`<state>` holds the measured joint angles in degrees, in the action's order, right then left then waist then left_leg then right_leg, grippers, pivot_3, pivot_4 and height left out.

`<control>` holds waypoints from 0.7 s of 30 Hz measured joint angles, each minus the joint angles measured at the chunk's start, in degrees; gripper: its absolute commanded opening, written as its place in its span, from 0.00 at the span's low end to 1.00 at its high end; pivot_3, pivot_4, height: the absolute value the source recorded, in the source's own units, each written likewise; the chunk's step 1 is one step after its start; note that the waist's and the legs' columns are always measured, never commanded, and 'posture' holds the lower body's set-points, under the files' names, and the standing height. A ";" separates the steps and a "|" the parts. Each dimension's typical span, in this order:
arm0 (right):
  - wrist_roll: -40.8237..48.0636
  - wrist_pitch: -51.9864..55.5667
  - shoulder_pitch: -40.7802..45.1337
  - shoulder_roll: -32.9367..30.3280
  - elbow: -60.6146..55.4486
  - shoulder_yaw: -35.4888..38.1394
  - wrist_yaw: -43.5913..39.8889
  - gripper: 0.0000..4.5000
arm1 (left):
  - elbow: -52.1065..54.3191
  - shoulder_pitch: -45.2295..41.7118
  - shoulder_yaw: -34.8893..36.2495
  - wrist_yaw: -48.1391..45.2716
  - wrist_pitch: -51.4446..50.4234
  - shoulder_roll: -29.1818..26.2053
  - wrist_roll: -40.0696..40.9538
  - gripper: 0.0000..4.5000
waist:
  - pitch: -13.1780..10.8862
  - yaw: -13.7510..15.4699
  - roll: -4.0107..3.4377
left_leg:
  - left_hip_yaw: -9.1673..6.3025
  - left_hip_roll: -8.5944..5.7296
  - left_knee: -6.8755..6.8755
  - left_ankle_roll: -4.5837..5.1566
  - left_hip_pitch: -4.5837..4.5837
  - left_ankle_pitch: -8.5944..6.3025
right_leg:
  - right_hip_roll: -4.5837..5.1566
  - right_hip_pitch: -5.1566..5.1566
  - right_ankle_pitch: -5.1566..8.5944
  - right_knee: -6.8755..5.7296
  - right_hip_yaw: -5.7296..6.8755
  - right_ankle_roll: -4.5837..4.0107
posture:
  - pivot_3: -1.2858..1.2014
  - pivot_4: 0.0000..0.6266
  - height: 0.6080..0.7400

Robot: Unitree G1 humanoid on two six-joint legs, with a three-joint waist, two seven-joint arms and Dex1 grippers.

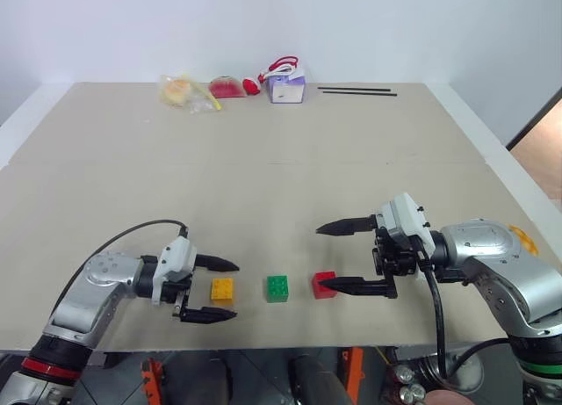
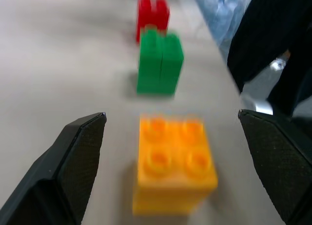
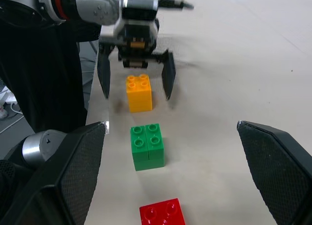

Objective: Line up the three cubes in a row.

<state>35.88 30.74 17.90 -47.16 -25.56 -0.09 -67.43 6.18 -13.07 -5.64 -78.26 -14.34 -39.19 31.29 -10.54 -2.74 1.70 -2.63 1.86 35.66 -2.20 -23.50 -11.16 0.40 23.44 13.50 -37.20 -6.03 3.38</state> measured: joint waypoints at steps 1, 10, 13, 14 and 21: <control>0.31 0.09 0.00 -0.01 0.00 0.04 -0.02 1.00 | 1.63 -1.66 0.85 1.75 -3.36 0.32 2.52 1.00 | -0.01 0.06 0.01 | -0.03 0.00 0.04 0.00 -0.03 0.00 | 0.00 -0.01 -0.01 -0.02 0.04 0.01 | 0.52 0.24 1.00; 6.74 4.31 -1.30 9.38 0.69 8.91 16.70 1.00 | 6.66 -15.46 14.05 38.44 -21.63 12.93 16.78 1.00 | 0.02 -0.18 0.07 | -0.11 -0.04 0.30 0.01 0.11 0.00 | -0.03 -0.23 -0.30 -0.06 0.01 0.40 | 0.52 0.24 1.00; 1.89 3.36 -1.41 20.27 4.90 10.34 32.44 1.00 | 5.41 -11.62 15.23 54.41 -15.50 22.23 7.10 1.00 | 0.03 0.03 0.08 | -0.17 -0.04 0.29 -0.06 0.07 0.06 | -0.09 -0.16 -0.40 -0.10 -0.02 0.32 | 0.52 0.24 1.00; -0.15 2.51 -1.86 23.00 5.88 10.42 36.75 1.00 | 4.92 -10.45 15.27 58.23 -13.96 24.23 4.37 1.00 | 0.03 0.10 0.07 | -0.17 -0.04 0.30 -0.08 0.01 0.07 | -0.09 -0.12 -0.40 -0.12 -0.04 0.31 | 0.52 0.24 1.00; -15.95 -8.43 -5.10 35.03 9.60 10.06 57.57 1.00 | -0.86 -7.79 15.44 73.42 -2.92 30.76 -10.66 1.00 | 0.04 0.16 0.07 | -0.05 -0.15 0.32 -0.12 -0.12 0.09 | -0.01 -0.05 -0.45 -0.06 -0.18 0.49 | 0.52 0.24 1.00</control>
